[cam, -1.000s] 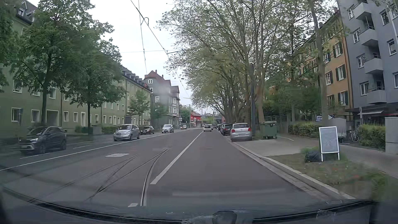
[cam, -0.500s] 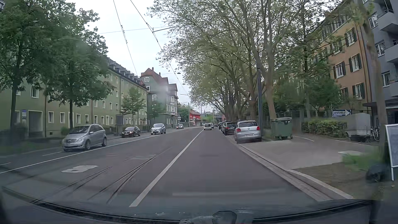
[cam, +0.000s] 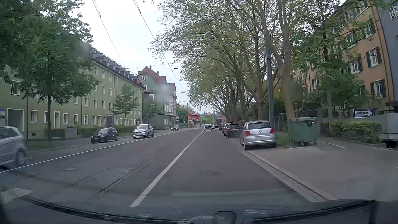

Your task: Follow the waypoints while adhering to traffic rules and regulations

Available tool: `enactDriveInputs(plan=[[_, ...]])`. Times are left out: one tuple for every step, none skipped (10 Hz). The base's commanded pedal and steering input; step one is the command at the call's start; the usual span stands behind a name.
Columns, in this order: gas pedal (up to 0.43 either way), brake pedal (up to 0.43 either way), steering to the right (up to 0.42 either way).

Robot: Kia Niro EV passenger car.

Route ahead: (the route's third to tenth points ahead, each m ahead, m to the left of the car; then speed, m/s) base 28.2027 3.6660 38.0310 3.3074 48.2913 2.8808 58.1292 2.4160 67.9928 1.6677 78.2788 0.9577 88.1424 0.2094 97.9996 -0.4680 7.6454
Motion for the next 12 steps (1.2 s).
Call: enactDriveInputs(plan=[[0.087,0.0,0.001],[0.087,0.0,0.001],[0.087,0.0,0.001],[0.087,0.0,0.0],[0.087,0.0,0.0],[0.079,0.0,0.001],[0.079,0.0,0.001],[0.079,0.0,0.0],[0.067,0.0,0.0],[0.067,0.0,0.0],[0.067,0.0,0.0],[0.067,0.0,0.0]])
